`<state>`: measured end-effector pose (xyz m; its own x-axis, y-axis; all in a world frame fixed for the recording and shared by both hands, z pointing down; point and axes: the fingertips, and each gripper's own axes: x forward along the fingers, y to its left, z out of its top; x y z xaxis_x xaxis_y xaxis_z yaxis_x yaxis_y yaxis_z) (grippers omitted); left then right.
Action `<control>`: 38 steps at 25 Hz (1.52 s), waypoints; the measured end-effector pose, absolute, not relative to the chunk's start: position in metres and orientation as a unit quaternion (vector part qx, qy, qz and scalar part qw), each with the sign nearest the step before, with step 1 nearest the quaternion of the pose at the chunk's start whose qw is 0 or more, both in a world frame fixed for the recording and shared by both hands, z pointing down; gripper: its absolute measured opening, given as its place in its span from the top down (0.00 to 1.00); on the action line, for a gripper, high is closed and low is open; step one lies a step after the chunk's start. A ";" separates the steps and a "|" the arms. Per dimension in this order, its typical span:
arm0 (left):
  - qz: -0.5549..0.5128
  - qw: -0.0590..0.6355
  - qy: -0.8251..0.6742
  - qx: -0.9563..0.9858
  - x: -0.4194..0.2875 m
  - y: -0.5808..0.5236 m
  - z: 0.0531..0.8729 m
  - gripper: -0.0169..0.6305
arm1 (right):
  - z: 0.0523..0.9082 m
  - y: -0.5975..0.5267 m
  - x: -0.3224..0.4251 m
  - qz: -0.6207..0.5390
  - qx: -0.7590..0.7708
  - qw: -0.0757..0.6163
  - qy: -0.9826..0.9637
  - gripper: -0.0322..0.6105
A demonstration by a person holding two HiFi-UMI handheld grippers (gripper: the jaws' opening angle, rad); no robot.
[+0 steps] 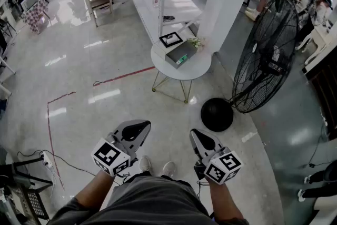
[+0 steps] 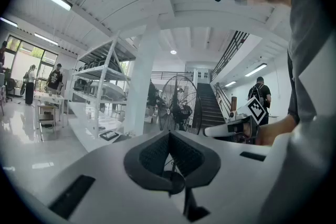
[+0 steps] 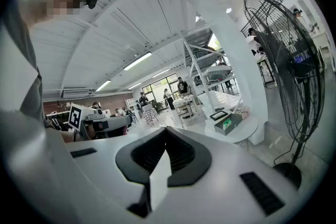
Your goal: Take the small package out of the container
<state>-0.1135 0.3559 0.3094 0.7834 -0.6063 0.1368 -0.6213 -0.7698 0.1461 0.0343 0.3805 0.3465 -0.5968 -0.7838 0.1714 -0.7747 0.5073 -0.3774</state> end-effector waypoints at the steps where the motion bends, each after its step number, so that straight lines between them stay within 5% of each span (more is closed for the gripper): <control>1: 0.041 0.089 -0.325 0.941 -0.112 0.355 0.312 0.95 | 0.347 0.379 0.035 -0.211 -0.448 0.011 0.869 0.92; 38: 0.054 0.083 -0.336 0.936 -0.025 0.288 0.337 0.95 | 0.390 0.312 0.136 -0.256 -0.447 0.031 0.857 0.92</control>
<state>-0.0254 0.2882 0.3368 0.7676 -0.6211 0.1580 -0.6392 -0.7597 0.1195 0.1361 0.3117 0.3904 -0.5984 -0.7817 0.1758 -0.7500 0.4693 -0.4661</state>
